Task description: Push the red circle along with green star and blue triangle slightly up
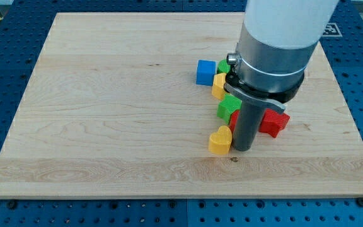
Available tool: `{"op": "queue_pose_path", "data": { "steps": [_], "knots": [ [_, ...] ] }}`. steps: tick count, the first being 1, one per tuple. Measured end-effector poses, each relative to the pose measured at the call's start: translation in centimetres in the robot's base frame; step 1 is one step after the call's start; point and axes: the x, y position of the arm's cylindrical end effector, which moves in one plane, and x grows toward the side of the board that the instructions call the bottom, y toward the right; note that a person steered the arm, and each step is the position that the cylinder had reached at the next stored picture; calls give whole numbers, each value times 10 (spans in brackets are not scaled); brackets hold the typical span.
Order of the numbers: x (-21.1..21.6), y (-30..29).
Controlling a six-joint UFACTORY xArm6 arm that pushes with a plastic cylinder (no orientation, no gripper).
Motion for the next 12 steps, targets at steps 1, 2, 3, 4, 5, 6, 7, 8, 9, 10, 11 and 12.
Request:
{"op": "queue_pose_path", "data": {
  "steps": [1, 2, 3, 4, 5, 6, 7, 8, 9, 10, 11, 12],
  "knots": [
    [-2, 7],
    [-1, -10],
    [-4, -23],
    [-4, 4],
    [-9, 28],
    [-13, 25],
    [-16, 28],
    [-20, 26],
    [-30, 25],
    [-37, 25],
    [-43, 20],
    [-43, 8]
  ]
}}
